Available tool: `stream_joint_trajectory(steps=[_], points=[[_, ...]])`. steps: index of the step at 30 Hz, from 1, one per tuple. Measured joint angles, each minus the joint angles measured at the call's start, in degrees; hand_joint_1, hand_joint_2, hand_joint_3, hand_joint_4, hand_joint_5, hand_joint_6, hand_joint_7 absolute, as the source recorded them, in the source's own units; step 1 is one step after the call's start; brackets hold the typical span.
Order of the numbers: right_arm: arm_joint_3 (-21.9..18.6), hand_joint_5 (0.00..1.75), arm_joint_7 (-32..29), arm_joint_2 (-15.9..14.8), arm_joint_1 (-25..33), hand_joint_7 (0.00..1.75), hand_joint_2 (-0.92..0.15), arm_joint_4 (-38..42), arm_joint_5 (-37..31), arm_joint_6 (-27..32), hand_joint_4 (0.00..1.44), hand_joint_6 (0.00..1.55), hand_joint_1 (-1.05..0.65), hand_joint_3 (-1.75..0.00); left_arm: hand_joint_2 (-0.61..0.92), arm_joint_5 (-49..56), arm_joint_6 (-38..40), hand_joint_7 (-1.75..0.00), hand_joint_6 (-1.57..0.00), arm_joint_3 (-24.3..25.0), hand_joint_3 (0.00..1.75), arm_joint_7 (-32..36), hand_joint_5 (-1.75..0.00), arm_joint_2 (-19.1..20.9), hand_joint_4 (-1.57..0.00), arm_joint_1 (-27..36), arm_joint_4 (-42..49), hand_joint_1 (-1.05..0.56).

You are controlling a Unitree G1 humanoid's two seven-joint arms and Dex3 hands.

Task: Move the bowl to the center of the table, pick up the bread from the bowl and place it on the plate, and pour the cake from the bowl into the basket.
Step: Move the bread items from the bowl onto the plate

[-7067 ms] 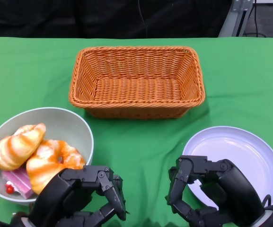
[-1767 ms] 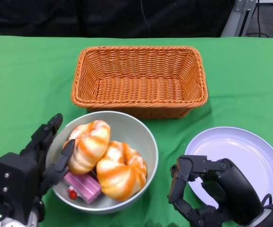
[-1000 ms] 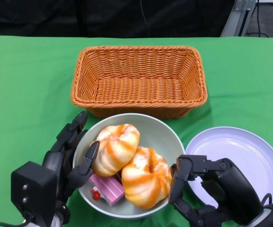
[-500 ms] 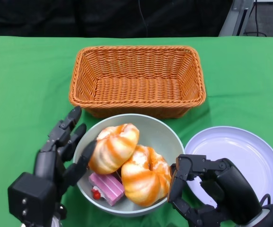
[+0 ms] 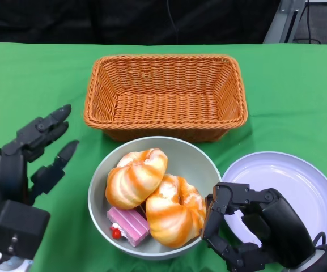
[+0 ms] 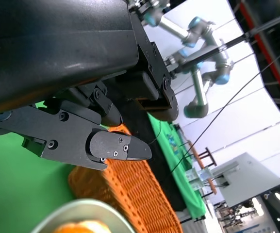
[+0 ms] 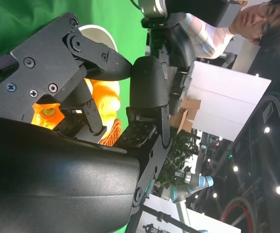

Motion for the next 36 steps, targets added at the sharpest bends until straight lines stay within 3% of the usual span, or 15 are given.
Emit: stream_joint_trajectory(steps=[1, 4, 5, 7, 9, 14, 17, 19, 22, 24, 29, 36], points=[[-0.1, 1.54, -0.2, 0.0, 0.0, 1.33, -0.48, 0.0, 0.0, 0.0, 0.91, 0.84, -0.24, -0.97, 0.92, -1.4, -0.5, -0.14, -1.04, 0.0, 0.18, -0.8, -0.21, 0.1, -1.03, -0.1, 0.5, -0.18], [-0.6, 1.53, -1.2, 0.2, 0.0, 1.31, -0.47, 0.0, -0.6, -0.2, 0.90, 0.84, -0.25, -0.97, 0.92, -5.0, -2.2, -0.21, -1.22, 0.0, 0.22, -3.8, -0.94, 0.5, -0.90, -0.9, 2.4, -0.10], [-0.8, 1.53, -1.7, 0.3, 0.0, 1.30, -0.46, 0.0, -1.2, -0.5, 0.90, 0.84, -0.25, -0.97, 0.92, -5.3, -2.4, -0.33, -1.20, 0.0, 0.27, -4.5, -1.10, 0.8, -0.87, -1.2, 3.0, -0.09], [-1.1, 1.53, -2.9, 0.6, 0.0, 1.27, -0.45, 0.0, -2.4, -0.8, 0.90, 0.84, -0.25, -0.97, 0.90, -7.0, -3.5, -0.58, -1.08, -0.2, 0.36, -7.4, -1.20, 1.7, -0.85, -2.0, 4.8, -0.07], [-1.5, 1.50, -4.4, 0.9, 0.0, 1.20, -0.43, 0.0, -4.0, -1.5, 0.90, 0.86, -0.26, -1.00, 0.89, -9.3, -4.7, -0.72, -1.01, -0.3, 0.39, -11.2, -1.25, 2.6, -0.82, -2.6, 6.8, -0.06], [-3.4, 1.40, -8.8, 0.9, -0.8, 1.04, -0.40, 0.0, -9.1, -3.8, 0.79, 0.79, -0.23, -1.05, 0.88, -18.7, -5.4, -0.80, -0.98, 0.6, 0.41, -22.4, -1.28, 3.0, -0.80, -3.0, 10.0, -0.07], [-4.6, 1.19, -11.5, -0.3, -2.0, 0.79, -0.56, 0.0, -14.9, -5.7, 0.69, 0.74, -0.18, -0.71, 0.86, -21.6, -5.4, -0.83, -0.96, 1.4, 0.42, -27.1, -1.29, 3.4, -0.80, -3.0, 11.3, -0.08], [-5.4, 0.96, -12.7, -2.0, -3.2, 0.55, -0.73, 0.0, -18.6, -7.2, 0.66, 0.74, -0.21, -0.31, 0.86, -23.0, -5.4, -0.83, -0.96, 2.0, 0.43, -29.5, -1.29, 3.4, -0.81, -3.0, 12.3, -0.08], [-6.0, 0.73, -14.4, -4.9, -5.7, 0.31, -0.83, -0.1, -23.0, -9.6, 0.63, 0.73, -0.27, -0.06, 0.85, -23.8, -5.4, -0.81, -0.97, 3.3, 0.43, -30.9, -1.28, 3.4, -0.82, -3.2, 14.3, -0.10], [-6.0, 0.59, -15.1, -6.3, -7.0, 0.17, -0.84, -0.7, -25.7, -9.9, 0.63, 0.74, -0.35, -0.01, 0.85, -24.2, -5.5, -0.81, -0.97, 3.6, 0.44, -31.5, -1.28, 3.2, -0.81, -3.7, 15.3, -0.11], [-6.0, 0.39, -16.6, -7.9, -8.9, 0.04, -0.82, -5.8, -32.5, -6.0, 0.63, 0.73, -0.52, 0.00, 0.85, -24.1, -6.3, -0.82, -0.96, 3.7, 0.46, -31.9, -1.31, 2.7, -0.79, -4.3, 16.3, -0.10], [-4.2, 0.26, -15.3, -8.1, -10.2, 0.00, -0.82, -16.8, -43.3, 7.0, 0.59, 0.64, -0.66, -0.01, 0.85, -22.7, -7.1, -0.82, -0.96, 3.7, 0.48, -32.1, -1.32, 1.9, -0.79, -4.5, 17.8, -0.09]])
